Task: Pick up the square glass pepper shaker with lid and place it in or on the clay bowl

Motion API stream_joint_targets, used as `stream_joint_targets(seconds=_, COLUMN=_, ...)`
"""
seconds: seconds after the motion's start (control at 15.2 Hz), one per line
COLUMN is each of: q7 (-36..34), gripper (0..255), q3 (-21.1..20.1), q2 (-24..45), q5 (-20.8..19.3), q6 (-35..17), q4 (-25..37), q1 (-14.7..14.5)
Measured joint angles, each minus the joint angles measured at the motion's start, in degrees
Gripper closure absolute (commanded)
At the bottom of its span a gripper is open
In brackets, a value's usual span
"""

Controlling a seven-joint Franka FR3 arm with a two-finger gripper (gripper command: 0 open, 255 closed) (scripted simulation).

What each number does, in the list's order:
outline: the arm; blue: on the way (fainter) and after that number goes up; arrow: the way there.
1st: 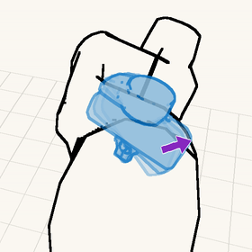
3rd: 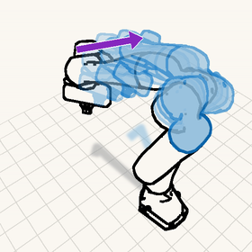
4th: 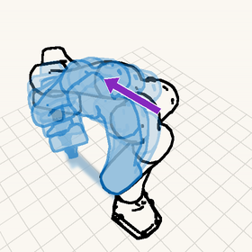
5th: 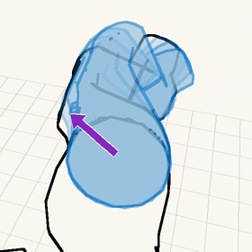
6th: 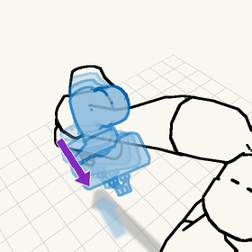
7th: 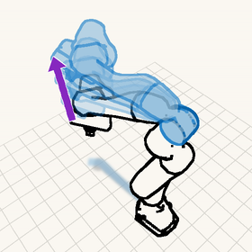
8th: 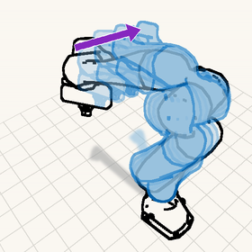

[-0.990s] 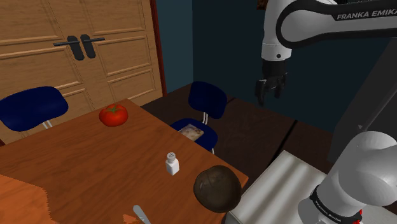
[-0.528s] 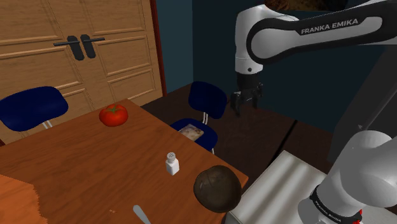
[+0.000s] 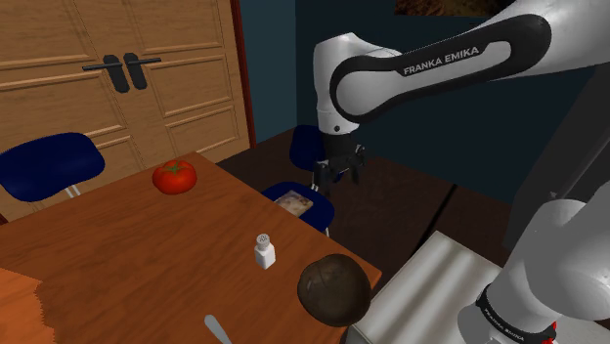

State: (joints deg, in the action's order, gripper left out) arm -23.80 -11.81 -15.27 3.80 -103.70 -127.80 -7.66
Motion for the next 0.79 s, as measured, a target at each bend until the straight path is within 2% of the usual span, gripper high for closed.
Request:
stream_joint_targets(seconds=0.2, q7=-2.6, gripper=0, q3=-1.9, q2=5.5, q5=0.0, q6=-2.4, q4=2.8, q1=-1.0)
stream_joint_targets(seconds=0.79, q7=-11.2, gripper=0, q3=-6.3, q2=23.5, q5=-2.5, q6=-5.0, q4=17.3, q1=-5.0)
